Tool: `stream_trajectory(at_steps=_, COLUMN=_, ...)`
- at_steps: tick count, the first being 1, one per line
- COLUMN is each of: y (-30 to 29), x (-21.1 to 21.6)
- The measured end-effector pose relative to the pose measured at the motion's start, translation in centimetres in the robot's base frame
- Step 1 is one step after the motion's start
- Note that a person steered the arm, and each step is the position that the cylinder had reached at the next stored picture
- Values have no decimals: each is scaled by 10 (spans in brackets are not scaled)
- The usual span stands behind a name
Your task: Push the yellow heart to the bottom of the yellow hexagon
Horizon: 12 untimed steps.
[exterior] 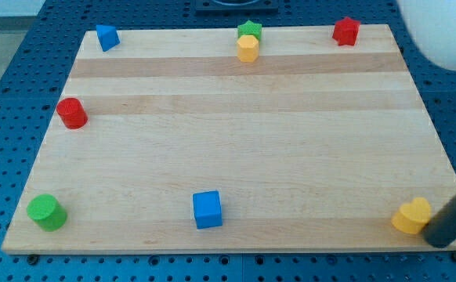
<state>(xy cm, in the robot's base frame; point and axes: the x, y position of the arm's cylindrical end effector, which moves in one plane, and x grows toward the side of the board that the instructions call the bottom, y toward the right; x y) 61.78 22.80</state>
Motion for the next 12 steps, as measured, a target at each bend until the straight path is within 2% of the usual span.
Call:
stream_trajectory(at_steps=1, y=-17, x=-2)
stream_trajectory(at_steps=4, y=-52, x=-45)
stream_trajectory(at_steps=6, y=1, x=-72)
stream_trajectory(at_steps=7, y=-30, x=-91)
stream_trajectory(at_steps=8, y=-52, x=-72)
stream_trajectory(at_steps=9, y=-50, x=-36)
stream_trajectory(at_steps=11, y=-61, x=-82)
stream_trajectory(at_steps=12, y=-100, x=-82)
